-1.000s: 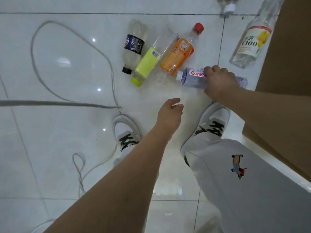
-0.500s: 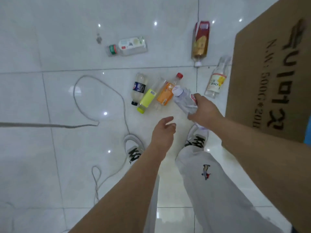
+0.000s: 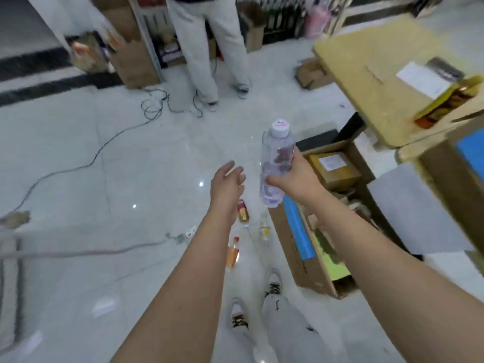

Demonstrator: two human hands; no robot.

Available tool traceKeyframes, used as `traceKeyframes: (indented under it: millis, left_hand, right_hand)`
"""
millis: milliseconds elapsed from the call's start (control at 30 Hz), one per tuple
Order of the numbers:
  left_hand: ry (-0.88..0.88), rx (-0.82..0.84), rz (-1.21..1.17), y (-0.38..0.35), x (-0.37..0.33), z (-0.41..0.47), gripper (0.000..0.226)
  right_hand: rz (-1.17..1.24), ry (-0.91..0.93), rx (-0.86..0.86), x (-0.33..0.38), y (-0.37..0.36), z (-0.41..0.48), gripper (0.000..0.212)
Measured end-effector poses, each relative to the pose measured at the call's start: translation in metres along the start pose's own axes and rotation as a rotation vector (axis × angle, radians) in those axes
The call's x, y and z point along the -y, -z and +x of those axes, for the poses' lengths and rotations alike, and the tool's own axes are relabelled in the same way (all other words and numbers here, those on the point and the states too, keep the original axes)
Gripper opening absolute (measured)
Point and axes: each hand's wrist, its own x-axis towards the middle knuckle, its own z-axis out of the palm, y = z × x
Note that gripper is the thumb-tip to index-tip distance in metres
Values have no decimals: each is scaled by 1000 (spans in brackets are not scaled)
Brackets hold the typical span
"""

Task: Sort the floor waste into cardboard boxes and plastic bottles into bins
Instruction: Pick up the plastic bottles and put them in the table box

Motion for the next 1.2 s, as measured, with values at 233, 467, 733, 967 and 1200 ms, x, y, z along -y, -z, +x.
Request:
traceKeyframes:
  millis: [233, 467, 733, 967, 1200]
  left_hand:
    - [-186, 377, 122, -134, -102, -80, 33]
    - [-276, 672, 284, -235, -106, -147, 34]
    - [-337, 872, 429, -323, -74, -213, 28]
    - [-274, 922, 477, -384, -43, -231, 33]
    - [-276, 857, 564, -443, -5, -226, 34]
  right_hand:
    - [91, 148, -339, 91, 150, -61, 58]
    - [162, 124, -633, 85, 257, -132, 73]
    - [184, 26, -877, 44, 338, -198, 68]
    - [191, 17, -928, -2, 397, -216, 72]
    - [181, 24, -927, -68, 487, -211, 78]
